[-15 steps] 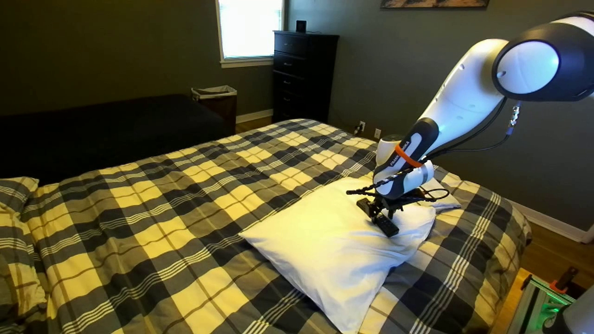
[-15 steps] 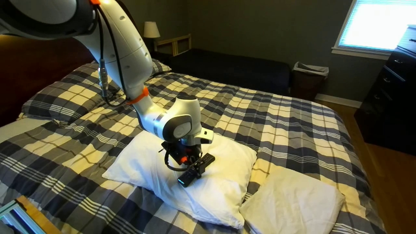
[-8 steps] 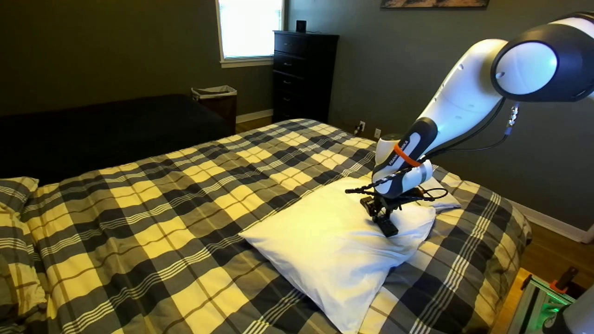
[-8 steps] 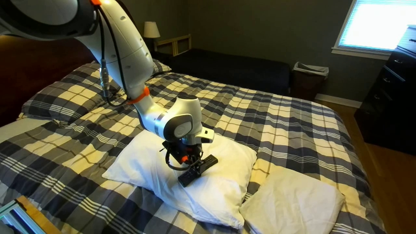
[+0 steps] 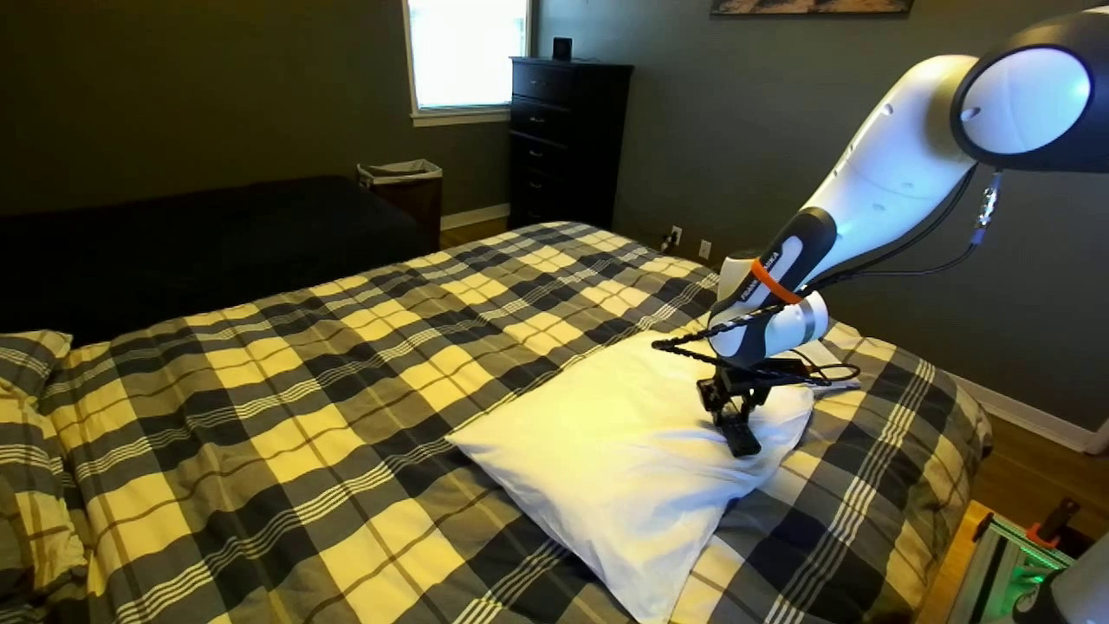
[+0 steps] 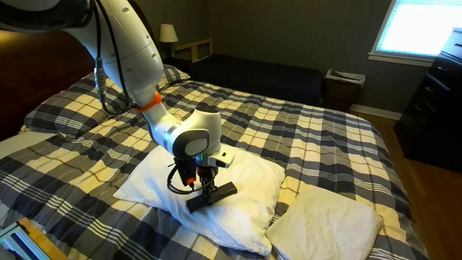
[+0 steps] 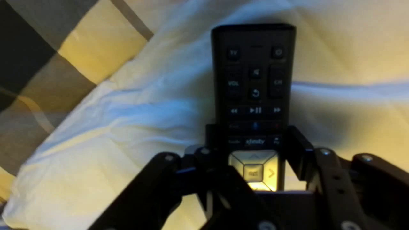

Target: Remove the remote control from the pillow then place the pillow case on the pillow.

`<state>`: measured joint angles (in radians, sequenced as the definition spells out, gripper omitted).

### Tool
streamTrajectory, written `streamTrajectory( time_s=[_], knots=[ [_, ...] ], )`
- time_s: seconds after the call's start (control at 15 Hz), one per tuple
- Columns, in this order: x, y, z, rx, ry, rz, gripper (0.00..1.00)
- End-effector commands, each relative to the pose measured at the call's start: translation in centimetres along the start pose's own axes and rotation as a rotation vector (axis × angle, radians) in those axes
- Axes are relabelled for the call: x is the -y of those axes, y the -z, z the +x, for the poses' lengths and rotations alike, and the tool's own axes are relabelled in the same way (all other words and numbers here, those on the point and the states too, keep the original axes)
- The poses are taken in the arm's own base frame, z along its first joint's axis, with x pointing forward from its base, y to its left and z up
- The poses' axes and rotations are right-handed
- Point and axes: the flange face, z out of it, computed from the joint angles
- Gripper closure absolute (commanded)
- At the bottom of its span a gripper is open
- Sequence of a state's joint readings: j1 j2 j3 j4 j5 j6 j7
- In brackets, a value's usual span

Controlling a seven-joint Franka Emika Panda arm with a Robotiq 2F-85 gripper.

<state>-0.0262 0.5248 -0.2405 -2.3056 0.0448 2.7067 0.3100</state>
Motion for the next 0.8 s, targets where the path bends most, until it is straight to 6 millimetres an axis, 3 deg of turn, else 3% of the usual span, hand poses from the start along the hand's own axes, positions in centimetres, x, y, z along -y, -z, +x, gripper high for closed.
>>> streamTrajectory(
  time_s=[0.0,0.27,0.73],
  knots=[
    [-2.9,-0.1,-3.4,0.076,-0.157,-0.016,0.71],
    [-6.1,-2.2,-6.0,0.17,-0.293,-0.051,0.71],
    [-9.1,-4.2,-8.5,0.288,-0.496,-0.015,0.71]
  ],
)
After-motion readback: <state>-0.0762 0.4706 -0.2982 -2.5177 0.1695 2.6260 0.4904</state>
